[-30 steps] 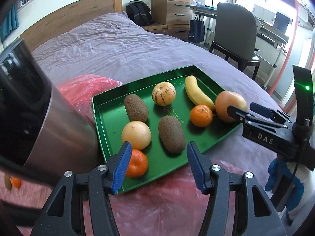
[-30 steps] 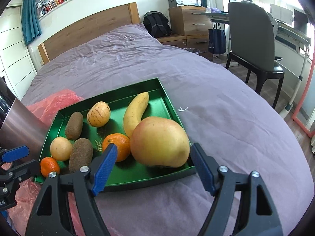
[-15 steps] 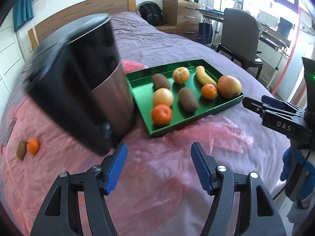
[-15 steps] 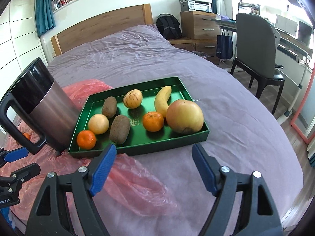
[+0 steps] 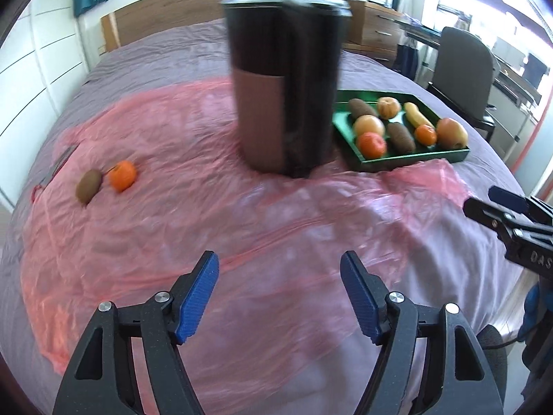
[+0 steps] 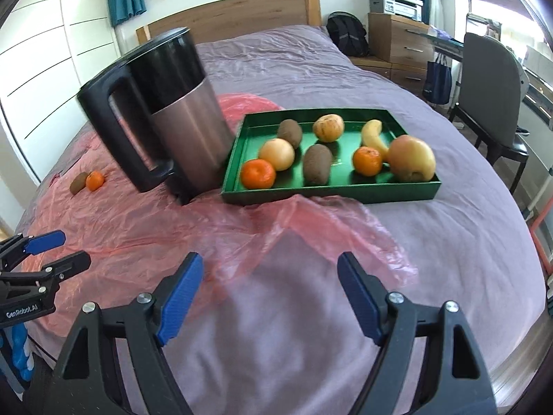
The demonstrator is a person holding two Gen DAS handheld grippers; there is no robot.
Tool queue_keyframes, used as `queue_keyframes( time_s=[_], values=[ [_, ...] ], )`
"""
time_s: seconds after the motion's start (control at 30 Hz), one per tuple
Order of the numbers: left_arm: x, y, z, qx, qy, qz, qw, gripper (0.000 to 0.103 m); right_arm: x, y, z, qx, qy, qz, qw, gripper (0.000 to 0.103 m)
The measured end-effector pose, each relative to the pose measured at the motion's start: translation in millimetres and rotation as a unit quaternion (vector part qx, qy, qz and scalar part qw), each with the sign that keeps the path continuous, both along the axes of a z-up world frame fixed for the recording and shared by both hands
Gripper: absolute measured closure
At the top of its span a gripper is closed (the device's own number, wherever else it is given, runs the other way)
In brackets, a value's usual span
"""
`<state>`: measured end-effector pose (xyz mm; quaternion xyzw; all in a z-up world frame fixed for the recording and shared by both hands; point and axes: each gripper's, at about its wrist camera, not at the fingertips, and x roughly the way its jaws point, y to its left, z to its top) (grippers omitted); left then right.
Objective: Organize fruits
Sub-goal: 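Move both tools back toward the last kiwi and tangerine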
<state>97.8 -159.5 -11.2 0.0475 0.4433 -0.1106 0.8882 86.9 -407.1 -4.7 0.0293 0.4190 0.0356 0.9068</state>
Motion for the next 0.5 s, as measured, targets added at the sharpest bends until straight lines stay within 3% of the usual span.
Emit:
queue_keyframes(
  time_s=[0.5],
  values=[
    [-14,164,-6,-0.022,-0.019,0.148,0.9885,0.032,-25,155,9,-0.007,0.005,0.128,0.992,0.0]
  ],
)
